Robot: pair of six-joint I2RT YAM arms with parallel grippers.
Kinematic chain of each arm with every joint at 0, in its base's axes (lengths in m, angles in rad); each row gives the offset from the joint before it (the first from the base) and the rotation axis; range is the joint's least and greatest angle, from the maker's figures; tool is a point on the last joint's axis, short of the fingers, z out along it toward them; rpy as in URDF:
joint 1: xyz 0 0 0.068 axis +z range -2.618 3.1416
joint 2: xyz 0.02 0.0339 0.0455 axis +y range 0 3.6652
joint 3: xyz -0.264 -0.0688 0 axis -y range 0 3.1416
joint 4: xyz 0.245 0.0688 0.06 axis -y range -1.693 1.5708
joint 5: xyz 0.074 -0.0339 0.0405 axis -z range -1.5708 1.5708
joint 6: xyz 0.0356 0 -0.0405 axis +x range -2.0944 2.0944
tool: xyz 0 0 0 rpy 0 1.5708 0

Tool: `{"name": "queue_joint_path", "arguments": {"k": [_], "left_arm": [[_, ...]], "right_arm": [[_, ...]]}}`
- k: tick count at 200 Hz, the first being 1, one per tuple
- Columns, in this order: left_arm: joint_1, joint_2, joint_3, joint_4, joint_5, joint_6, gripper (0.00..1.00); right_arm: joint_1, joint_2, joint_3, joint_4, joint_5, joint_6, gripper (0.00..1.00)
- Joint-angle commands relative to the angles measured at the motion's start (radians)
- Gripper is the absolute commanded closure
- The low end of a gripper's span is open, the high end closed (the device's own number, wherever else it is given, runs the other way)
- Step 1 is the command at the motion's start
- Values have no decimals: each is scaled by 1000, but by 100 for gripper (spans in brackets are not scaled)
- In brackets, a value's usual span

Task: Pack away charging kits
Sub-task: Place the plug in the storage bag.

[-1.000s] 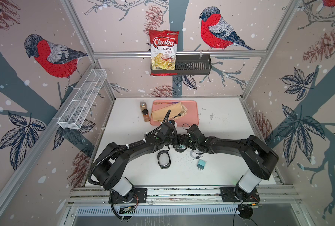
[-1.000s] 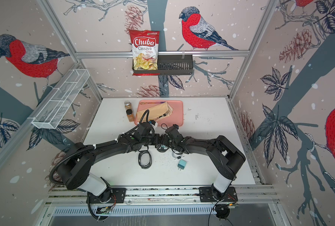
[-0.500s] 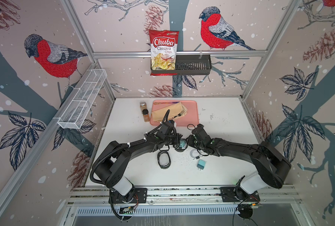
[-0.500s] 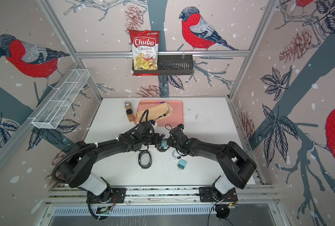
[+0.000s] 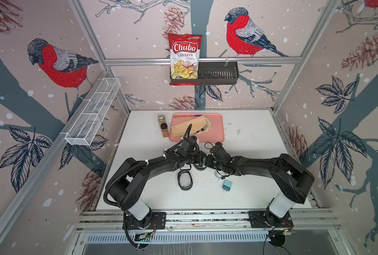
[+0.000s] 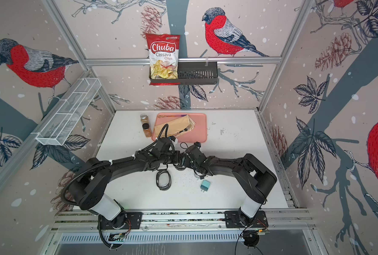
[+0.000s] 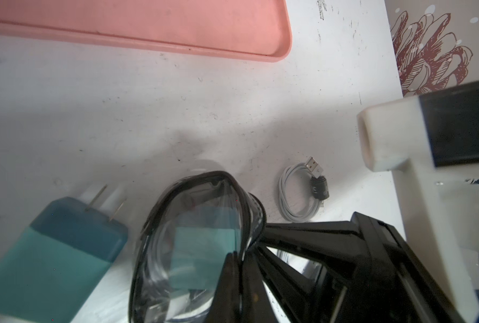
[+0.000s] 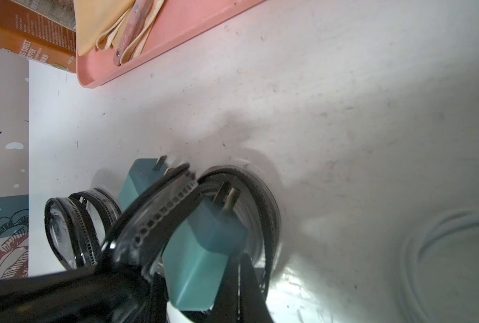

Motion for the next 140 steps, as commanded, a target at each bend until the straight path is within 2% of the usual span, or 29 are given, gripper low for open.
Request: {"name": "queue_joint_path", "arguments": {"k": [1,39,68,83,90,116,140], "left_arm": [[4,2,7,14,15,-1,100],[4,4,8,17,18,-3,100],[4,-2,4,24,40,8,100],[3,-30,-14,36,26,7,69],[3,-51,-26,43,15,6,59],[3,-148,-73,61,-31,9,40],[3,-238,-121,81,-79,10,33]], "right_arm": [[4,-8,3,7,2,-7,96],[1,-87,-47,20,33,-5,96],[-8,-114,-67,41,27,-6,85],[-19,-115,-72,41,25,-4,82],[-21,-117,-76,48,23,-4,80],[-26,-102,-63,50,12,-9,72],[-31,-117,-58,29,31,-12,63]]}}
